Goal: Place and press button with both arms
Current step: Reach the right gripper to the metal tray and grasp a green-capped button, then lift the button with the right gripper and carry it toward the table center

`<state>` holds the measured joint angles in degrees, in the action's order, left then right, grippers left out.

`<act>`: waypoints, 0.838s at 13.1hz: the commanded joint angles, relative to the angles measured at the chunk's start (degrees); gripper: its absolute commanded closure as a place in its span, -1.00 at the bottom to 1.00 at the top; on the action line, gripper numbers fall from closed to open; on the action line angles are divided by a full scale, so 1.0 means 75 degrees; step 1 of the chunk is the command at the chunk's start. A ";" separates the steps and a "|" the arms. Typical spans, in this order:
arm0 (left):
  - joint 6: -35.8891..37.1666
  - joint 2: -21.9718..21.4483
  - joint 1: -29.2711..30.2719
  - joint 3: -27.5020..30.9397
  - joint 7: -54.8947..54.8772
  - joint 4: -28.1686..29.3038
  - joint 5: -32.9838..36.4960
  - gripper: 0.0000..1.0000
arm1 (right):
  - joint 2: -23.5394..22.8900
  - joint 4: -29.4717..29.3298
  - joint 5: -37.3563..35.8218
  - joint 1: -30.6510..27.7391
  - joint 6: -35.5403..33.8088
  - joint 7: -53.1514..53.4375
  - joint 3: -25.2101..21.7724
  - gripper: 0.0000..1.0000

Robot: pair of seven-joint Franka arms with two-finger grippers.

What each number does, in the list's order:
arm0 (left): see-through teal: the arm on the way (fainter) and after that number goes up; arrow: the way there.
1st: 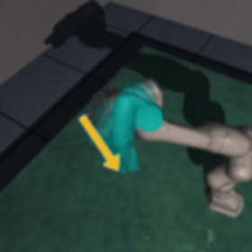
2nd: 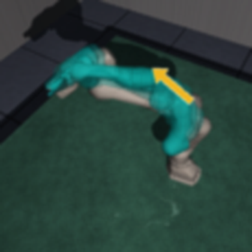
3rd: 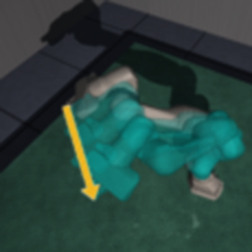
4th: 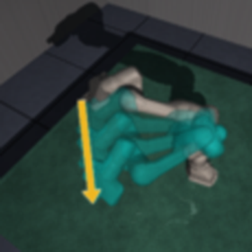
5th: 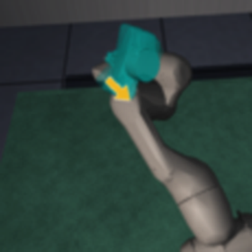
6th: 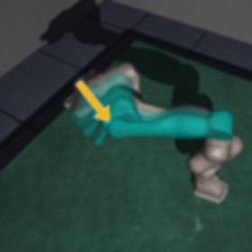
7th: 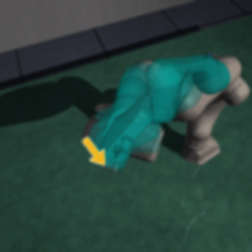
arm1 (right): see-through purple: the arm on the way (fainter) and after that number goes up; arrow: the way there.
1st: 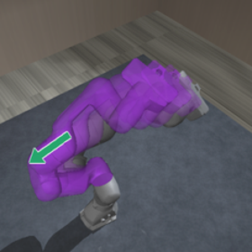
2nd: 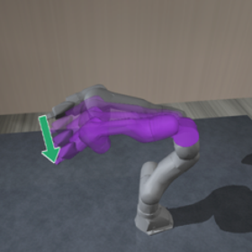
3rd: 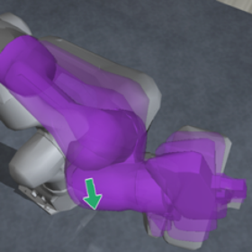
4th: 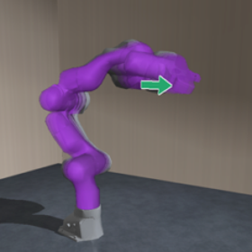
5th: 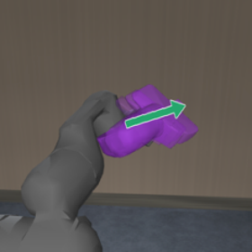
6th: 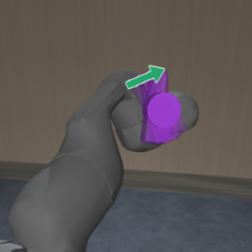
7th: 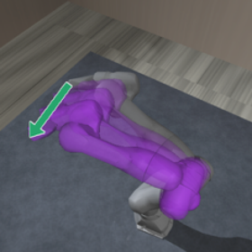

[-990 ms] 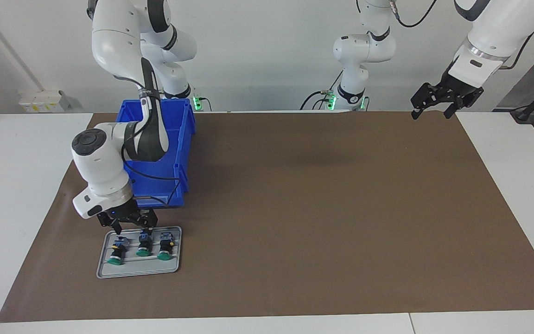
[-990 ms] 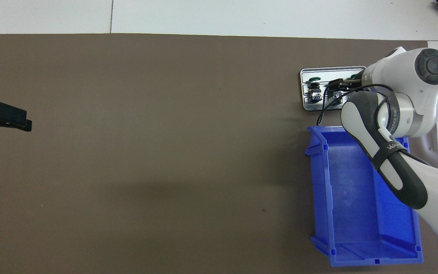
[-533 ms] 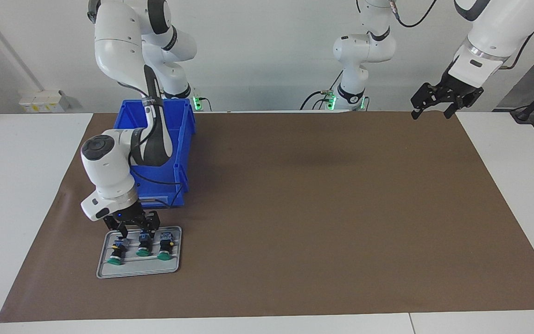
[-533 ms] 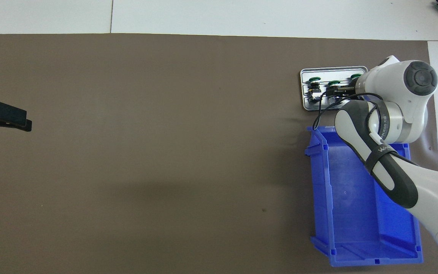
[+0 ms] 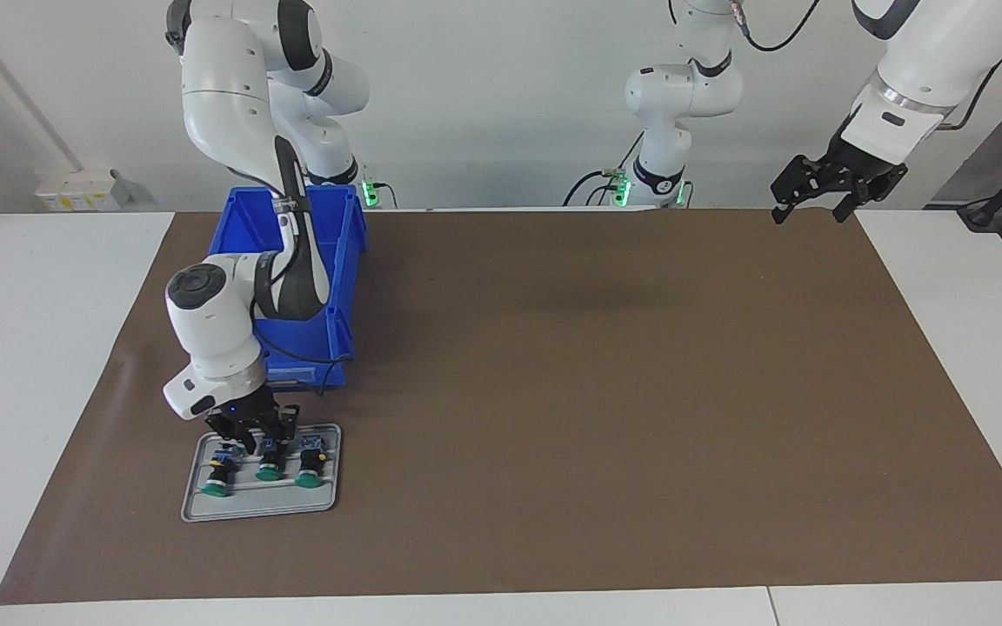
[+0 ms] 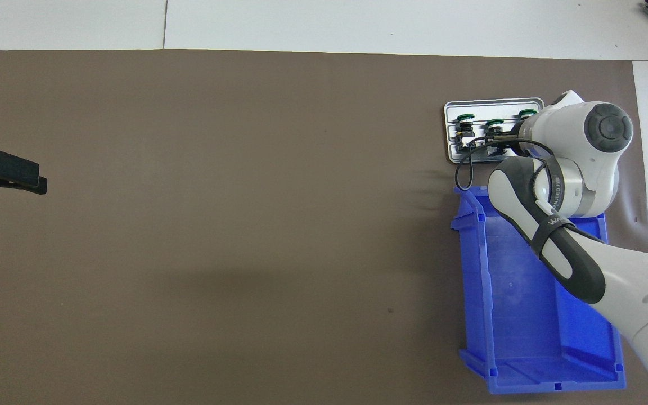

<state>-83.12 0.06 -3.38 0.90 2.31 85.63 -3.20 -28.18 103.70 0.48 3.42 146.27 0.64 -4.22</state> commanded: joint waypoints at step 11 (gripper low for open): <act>0.0032 -0.0137 0.0052 -0.0050 0.0056 0.0150 0.0133 -1.00 | 0.0464 -0.2974 -0.0823 0.1497 -0.3985 0.5095 -0.0059 1.00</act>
<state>-83.12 0.06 -3.38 0.90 2.31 85.63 -3.20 -24.83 82.46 -2.52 10.35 119.05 26.56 -4.26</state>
